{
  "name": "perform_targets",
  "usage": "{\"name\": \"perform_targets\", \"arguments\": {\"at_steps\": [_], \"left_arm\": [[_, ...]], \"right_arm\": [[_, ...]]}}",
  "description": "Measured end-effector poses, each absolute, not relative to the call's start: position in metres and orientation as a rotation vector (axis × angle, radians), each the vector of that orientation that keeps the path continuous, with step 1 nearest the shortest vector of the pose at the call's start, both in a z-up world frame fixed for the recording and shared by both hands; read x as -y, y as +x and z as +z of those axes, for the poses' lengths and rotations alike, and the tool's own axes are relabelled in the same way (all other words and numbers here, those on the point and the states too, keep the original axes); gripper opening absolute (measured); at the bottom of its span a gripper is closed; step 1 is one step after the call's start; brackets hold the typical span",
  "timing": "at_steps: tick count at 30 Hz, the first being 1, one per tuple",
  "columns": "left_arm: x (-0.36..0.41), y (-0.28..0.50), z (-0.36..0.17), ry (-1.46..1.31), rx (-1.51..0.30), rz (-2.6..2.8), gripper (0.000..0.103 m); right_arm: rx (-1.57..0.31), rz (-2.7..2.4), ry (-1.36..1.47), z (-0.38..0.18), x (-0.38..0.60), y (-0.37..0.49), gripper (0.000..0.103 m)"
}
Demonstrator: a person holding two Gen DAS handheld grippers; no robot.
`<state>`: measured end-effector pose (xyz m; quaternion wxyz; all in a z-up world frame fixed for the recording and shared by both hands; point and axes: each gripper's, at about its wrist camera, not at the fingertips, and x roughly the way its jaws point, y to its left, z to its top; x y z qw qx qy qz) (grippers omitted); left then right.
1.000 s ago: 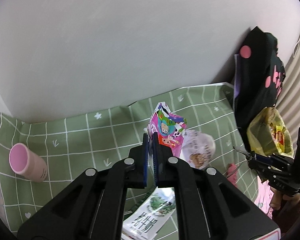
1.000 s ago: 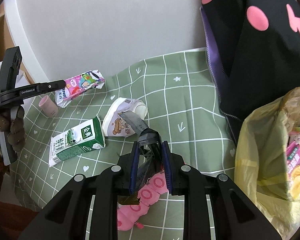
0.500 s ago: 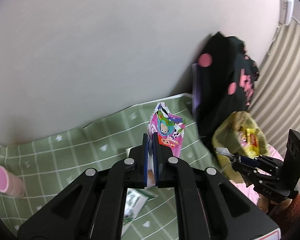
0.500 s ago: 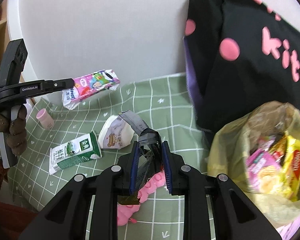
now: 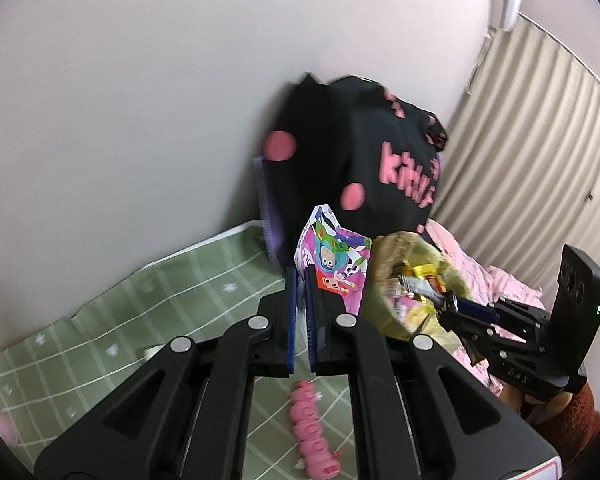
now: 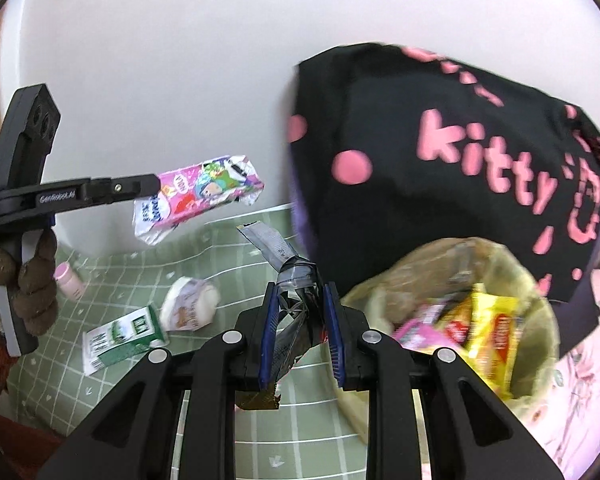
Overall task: Collect trash
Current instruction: 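Carry the black wrapper and pink tissue pack over the yellow bag, then open both grippers to drop the wrapper and tissue pack into the bag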
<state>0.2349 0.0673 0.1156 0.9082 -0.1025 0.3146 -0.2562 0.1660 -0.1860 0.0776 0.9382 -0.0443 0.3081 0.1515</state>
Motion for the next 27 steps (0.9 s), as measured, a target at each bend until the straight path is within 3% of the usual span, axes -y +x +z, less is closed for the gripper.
{"name": "perform_targets", "arguments": {"at_steps": [27], "left_arm": [[0.123,0.276,0.083,-0.041,-0.735,-0.810,0.004]], "right_arm": [[-0.591,0.006,-0.006,0.099,0.335,0.182,0.022]]}}
